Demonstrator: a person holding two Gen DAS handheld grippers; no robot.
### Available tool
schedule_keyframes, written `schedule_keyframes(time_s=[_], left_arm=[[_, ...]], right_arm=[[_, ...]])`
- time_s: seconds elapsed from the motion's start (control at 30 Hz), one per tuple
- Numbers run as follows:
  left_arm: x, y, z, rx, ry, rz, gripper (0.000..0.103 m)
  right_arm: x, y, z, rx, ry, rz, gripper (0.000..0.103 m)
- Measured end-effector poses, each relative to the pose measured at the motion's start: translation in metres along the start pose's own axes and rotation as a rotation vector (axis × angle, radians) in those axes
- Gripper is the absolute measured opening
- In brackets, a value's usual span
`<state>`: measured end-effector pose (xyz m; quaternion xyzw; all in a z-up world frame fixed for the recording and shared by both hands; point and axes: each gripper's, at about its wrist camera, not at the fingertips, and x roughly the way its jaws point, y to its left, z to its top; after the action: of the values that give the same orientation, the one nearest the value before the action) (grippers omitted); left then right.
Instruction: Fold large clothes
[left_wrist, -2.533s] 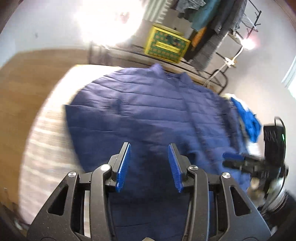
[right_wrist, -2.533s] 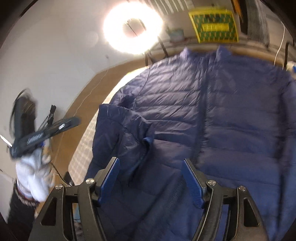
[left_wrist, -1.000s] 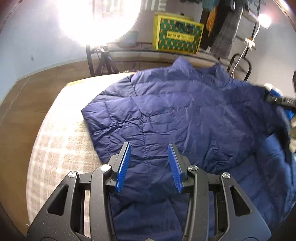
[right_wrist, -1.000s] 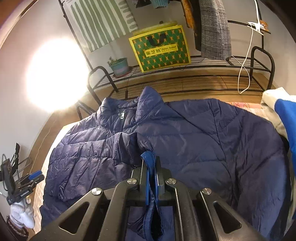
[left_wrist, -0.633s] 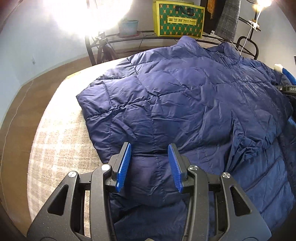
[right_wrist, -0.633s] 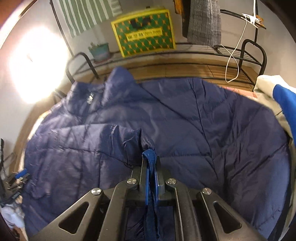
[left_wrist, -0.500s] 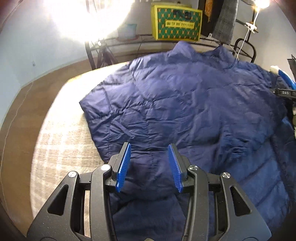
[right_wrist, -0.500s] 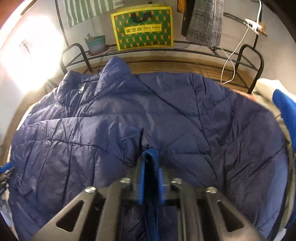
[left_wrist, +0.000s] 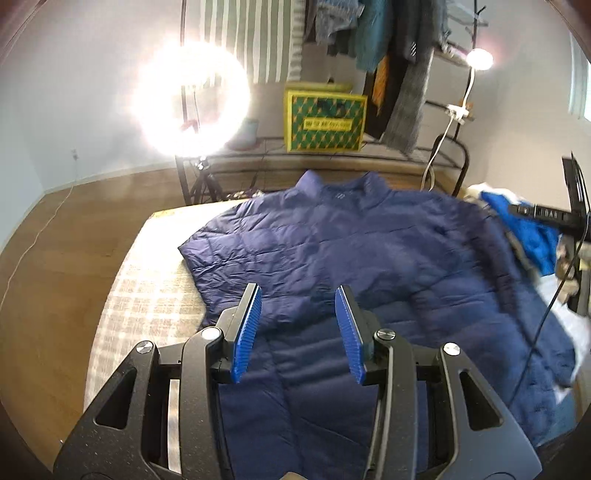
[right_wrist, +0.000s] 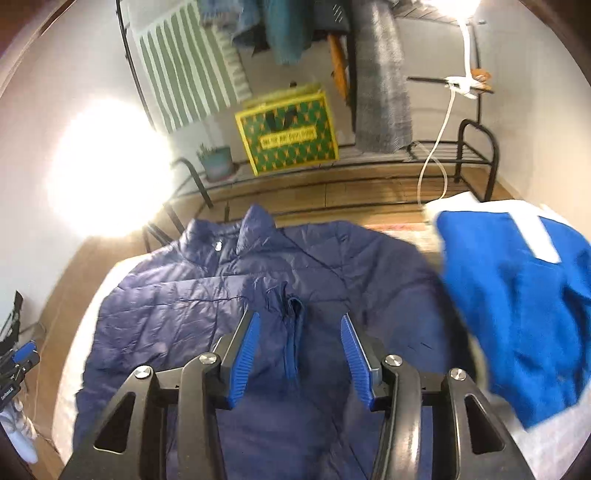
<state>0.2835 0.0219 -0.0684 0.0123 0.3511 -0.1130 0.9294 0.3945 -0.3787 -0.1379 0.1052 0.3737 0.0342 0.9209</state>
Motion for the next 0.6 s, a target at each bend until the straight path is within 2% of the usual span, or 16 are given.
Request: schedule_keyframes(time_s=[0.1,0.17,0.33,0.43,0.5,0.6], left_arm=[[-0.031,-0.020,0.000,0.013,-0.027,-0.025,0.043],[-0.052,-0.037,-0.001,0.023,-0.045,-0.044,0.049],[-0.081,-0.076,-0.015,0.037,-0.055,-0.113,0.050],[-0.085,-0.093,-0.026,0.043,-0.036,-0.147,0.051],[-0.081,-0.104,-0.036,0.035,-0.006,-0.167,0.057],[-0.070,-0.118,-0.050,0.044,0.030,-0.161,0.060]], right_arm=[[-0.047,-0.011,-0.009,0.008,-0.032,-0.001,0.049],[-0.078,-0.020,-0.019,0.011,-0.052,-0.005,0.051],[-0.158,-0.052,-0.054,0.055,-0.088,-0.013,0.055],[-0.191,-0.068,-0.080,0.075,-0.096,-0.037,0.055],[-0.209,-0.083,-0.102,0.090,-0.088,-0.066,0.056],[-0.228,-0.104,-0.139,0.127,-0.056,-0.111,0.056]])
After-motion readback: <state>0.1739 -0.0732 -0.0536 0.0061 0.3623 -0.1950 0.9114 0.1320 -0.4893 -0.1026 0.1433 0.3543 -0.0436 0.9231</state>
